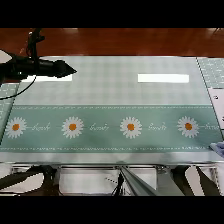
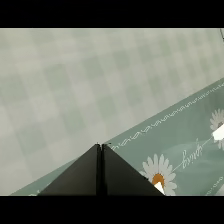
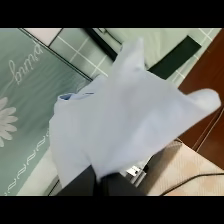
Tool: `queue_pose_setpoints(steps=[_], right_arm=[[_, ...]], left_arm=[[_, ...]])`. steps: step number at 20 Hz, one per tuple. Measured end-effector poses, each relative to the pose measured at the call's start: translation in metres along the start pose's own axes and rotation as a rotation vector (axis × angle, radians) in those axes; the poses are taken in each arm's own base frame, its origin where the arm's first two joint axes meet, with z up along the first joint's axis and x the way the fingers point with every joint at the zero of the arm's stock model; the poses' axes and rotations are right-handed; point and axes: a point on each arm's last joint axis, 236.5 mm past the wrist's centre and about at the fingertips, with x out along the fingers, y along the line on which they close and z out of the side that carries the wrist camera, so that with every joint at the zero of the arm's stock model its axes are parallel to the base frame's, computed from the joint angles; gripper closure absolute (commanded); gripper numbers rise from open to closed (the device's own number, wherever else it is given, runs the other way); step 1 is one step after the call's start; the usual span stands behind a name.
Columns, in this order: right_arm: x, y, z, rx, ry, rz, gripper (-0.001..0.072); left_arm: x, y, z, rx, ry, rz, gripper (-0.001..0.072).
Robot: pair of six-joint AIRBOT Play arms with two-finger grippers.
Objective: Fold the shirts.
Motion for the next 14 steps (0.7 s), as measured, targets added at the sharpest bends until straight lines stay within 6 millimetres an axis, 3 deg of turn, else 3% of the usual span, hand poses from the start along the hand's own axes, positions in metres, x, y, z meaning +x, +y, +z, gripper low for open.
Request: queue_pose_setpoints(steps=[3, 8, 10, 11, 14], right_arm=[[0.013, -0.012, -0.009, 0.010, 0.050, -0.060, 0.0692], [0.030, -0.051, -0.037, -0.023, 0.139, -0.250, 0.0684], [0.039, -0.060, -0.053, -0.049, 0.181, -0.294, 0.0462], [0.043, -0.063, -0.062, -0.064, 0.200, -0.313, 0.0402], [0.051, -0.073, -0.083, -0.089, 0.245, -0.366, 0.0349]], left_arm=[[-0.002, 0.006, 0.005, 0.006, -0.019, 0.014, 0.0690], [-0.008, 0.015, 0.011, 0.003, -0.044, 0.033, 0.0690], [-0.010, 0.020, 0.015, 0.005, -0.059, 0.043, 0.0690], [-0.012, 0.021, 0.016, 0.007, -0.065, 0.048, 0.0690], [-0.015, 0.027, 0.021, 0.014, -0.083, 0.060, 0.0690]])
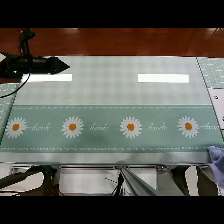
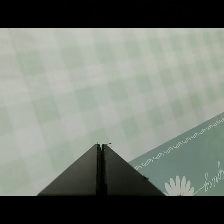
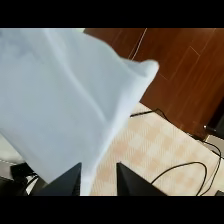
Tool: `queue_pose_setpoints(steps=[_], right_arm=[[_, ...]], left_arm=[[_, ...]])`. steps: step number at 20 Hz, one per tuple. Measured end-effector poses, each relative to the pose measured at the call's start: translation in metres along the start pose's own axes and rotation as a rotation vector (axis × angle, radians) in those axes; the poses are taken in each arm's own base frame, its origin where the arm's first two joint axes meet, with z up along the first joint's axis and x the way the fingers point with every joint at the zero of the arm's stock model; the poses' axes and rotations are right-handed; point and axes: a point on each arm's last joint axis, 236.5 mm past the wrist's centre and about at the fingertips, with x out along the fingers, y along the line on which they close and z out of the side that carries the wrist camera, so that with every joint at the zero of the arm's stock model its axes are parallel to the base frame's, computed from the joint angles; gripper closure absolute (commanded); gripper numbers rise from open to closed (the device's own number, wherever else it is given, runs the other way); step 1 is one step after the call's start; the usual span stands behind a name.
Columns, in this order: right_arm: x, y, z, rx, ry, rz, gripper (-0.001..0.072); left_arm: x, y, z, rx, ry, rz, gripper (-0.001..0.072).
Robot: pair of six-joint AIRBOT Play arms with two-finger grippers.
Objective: Fold the shirts.
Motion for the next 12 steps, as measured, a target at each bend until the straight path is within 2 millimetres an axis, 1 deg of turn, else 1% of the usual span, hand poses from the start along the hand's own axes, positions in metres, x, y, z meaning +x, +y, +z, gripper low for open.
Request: queue_pose_setpoints(steps=[2, 3, 5, 6, 7, 8, 9, 10, 12], right_arm=[[0.005, -0.006, -0.006, -0.008, 0.011, -0.037, 0.0350], [0.006, -0.008, -0.005, -0.008, 0.006, -0.048, 0.0350], [0.008, -0.004, 0.003, -0.007, -0.032, -0.036, 0.0350], [0.007, 0.003, 0.009, -0.005, -0.063, -0.004, 0.0350], [0.005, 0.015, 0.019, -0.010, -0.106, 0.050, 0.0350], [-0.001, 0.031, 0.029, -0.015, -0.154, 0.122, 0.0299], [-0.010, 0.051, 0.041, -0.024, -0.210, 0.217, 0.0229], [-0.022, 0.074, 0.053, -0.035, -0.267, 0.324, 0.0228], [-0.061, 0.127, 0.075, -0.066, -0.380, 0.589, 0.0228]], left_arm=[[-0.002, 0.002, 0.001, 0.001, -0.004, 0.002, 0.0689], [-0.002, 0.002, 0.002, 0.003, -0.007, 0.003, 0.0689], [-0.006, -0.003, 0.004, 0.015, 0.000, -0.009, 0.0682], [-0.009, -0.007, 0.006, 0.025, 0.003, -0.017, 0.0615], [-0.012, -0.013, 0.007, 0.038, 0.011, -0.030, 0.0500], [-0.016, -0.019, 0.011, 0.055, 0.013, -0.041, 0.0420], [-0.021, -0.027, 0.014, 0.075, 0.021, -0.057, 0.0368], [-0.027, -0.035, 0.018, 0.097, 0.023, -0.069, 0.0368], [-0.039, -0.051, 0.025, 0.145, 0.026, -0.090, 0.0394]])
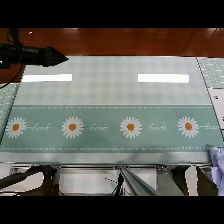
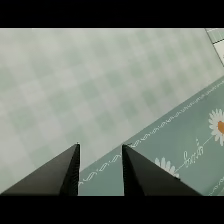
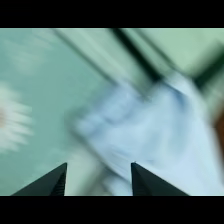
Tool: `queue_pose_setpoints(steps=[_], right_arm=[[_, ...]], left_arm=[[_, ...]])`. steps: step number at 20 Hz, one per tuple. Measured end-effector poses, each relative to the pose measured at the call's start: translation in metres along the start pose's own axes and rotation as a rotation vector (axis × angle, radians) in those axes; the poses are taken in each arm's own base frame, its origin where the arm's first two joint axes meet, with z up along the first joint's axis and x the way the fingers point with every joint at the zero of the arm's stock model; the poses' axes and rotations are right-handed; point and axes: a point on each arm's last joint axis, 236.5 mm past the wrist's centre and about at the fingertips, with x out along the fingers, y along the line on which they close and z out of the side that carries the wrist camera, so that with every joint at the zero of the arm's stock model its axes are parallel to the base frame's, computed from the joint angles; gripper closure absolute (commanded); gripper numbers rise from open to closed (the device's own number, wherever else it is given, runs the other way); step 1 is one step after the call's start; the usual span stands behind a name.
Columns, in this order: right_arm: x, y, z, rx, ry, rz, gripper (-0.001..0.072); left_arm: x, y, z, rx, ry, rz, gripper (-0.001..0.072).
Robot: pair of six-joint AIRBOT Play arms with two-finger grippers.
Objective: Fold the shirts.
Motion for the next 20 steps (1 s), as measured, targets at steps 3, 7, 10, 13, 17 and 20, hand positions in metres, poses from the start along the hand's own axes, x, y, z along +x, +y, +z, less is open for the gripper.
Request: queue_pose_setpoints(steps=[3, 7, 10, 13, 17, 20], right_arm=[[-0.013, 0.094, 0.041, 0.003, -0.120, 0.404, 0.0229], [-0.016, 0.172, 0.044, -0.129, -0.082, 0.647, 0.0227], [0.006, 0.218, 0.016, -0.358, 0.007, 0.648, 0.0105], [0.028, 0.252, -0.015, -0.604, 0.056, 0.586, 0.0105], [0.043, 0.277, -0.036, -0.796, 0.045, 0.520, 0.0109], [0.046, 0.284, -0.037, -0.835, 0.023, 0.499, 0.0109]], left_arm=[[-0.015, -0.003, -0.002, 0.036, 0.043, 0.073, 0.0394], [-0.036, 0.022, -0.031, 0.011, 0.184, 0.321, 0.0292], [-0.035, 0.018, -0.047, 0.048, 0.261, 0.401, -0.0013], [-0.019, 0.006, -0.067, 0.106, 0.355, 0.437, -0.0013], [-0.012, 0.005, -0.085, 0.203, 0.448, 0.561, -0.0013], [-0.008, 0.006, -0.089, 0.230, 0.473, 0.601, -0.0013]])
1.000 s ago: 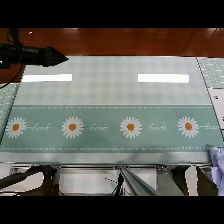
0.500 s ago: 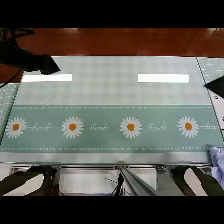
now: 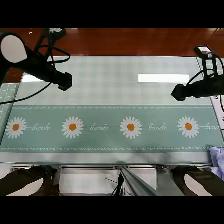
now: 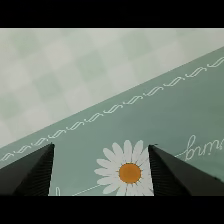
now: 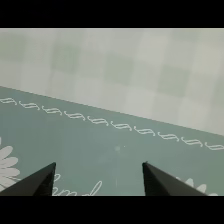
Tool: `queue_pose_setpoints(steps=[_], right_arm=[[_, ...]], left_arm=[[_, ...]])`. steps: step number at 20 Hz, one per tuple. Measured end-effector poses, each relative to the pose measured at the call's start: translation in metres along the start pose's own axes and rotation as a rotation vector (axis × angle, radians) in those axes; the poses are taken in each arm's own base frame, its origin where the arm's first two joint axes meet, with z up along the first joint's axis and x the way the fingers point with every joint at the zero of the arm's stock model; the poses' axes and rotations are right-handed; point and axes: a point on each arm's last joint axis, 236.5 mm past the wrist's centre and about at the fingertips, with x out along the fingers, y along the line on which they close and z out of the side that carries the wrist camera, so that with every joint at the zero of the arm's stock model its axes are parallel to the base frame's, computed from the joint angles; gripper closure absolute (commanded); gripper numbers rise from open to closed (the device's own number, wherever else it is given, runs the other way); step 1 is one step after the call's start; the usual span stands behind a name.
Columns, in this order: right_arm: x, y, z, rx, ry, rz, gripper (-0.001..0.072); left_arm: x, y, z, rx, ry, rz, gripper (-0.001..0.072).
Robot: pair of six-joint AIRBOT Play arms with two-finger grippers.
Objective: Fold the shirts.
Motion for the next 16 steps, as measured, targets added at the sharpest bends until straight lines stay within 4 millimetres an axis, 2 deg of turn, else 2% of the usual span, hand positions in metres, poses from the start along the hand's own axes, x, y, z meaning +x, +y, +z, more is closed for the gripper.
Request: queue_pose_setpoints(steps=[16], right_arm=[[0.0035, 0.0020, 0.0039, -0.023, -0.008, -0.017, 0.0109]], left_arm=[[0.0073, -0.0007, -0.0011, 0.010, 0.023, 0.032, -0.0013]])
